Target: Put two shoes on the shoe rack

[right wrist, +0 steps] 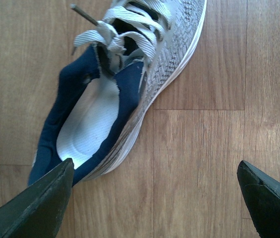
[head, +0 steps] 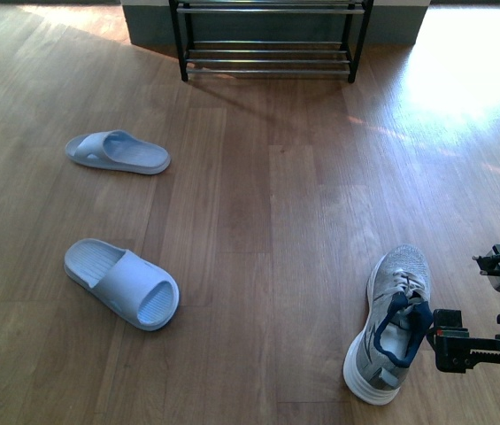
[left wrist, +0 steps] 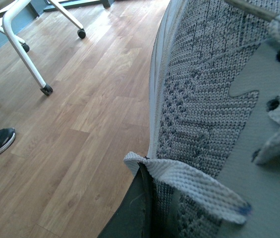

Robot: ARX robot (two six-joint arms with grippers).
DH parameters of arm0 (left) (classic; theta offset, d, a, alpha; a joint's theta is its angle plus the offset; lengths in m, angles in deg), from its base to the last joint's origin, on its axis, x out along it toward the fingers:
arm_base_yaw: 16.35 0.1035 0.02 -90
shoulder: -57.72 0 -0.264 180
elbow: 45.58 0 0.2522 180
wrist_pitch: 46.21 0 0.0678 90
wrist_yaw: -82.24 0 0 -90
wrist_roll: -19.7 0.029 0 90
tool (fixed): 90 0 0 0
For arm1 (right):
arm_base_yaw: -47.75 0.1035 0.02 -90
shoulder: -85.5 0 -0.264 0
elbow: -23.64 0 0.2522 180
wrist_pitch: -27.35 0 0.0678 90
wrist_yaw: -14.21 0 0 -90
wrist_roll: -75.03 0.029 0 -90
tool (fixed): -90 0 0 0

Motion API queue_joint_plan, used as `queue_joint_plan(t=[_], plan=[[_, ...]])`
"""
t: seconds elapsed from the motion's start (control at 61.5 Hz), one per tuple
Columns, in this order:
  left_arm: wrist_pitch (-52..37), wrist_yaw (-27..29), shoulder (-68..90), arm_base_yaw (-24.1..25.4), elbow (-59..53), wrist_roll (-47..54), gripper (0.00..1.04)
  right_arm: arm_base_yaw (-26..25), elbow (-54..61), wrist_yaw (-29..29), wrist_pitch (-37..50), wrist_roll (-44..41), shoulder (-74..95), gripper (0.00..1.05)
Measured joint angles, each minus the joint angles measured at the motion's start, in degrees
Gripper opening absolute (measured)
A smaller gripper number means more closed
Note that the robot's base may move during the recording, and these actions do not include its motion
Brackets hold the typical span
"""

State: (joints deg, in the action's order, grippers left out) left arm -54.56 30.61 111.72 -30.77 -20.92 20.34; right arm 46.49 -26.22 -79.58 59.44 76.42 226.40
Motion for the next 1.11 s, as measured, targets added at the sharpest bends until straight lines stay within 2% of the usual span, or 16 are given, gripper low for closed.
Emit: queue_joint_plan(t=[0.813,1.106], plan=[[0.0,0.0,0.0,0.0,0.0,0.0,0.06,-1.0,-16.5,2.8,-6.2,4.0,13.9,0.96],[0.0,0.0,0.0,0.0,0.0,0.0,0.06,-1.2,-19.4,4.7,-5.0,3.8,17.0,0.96]])
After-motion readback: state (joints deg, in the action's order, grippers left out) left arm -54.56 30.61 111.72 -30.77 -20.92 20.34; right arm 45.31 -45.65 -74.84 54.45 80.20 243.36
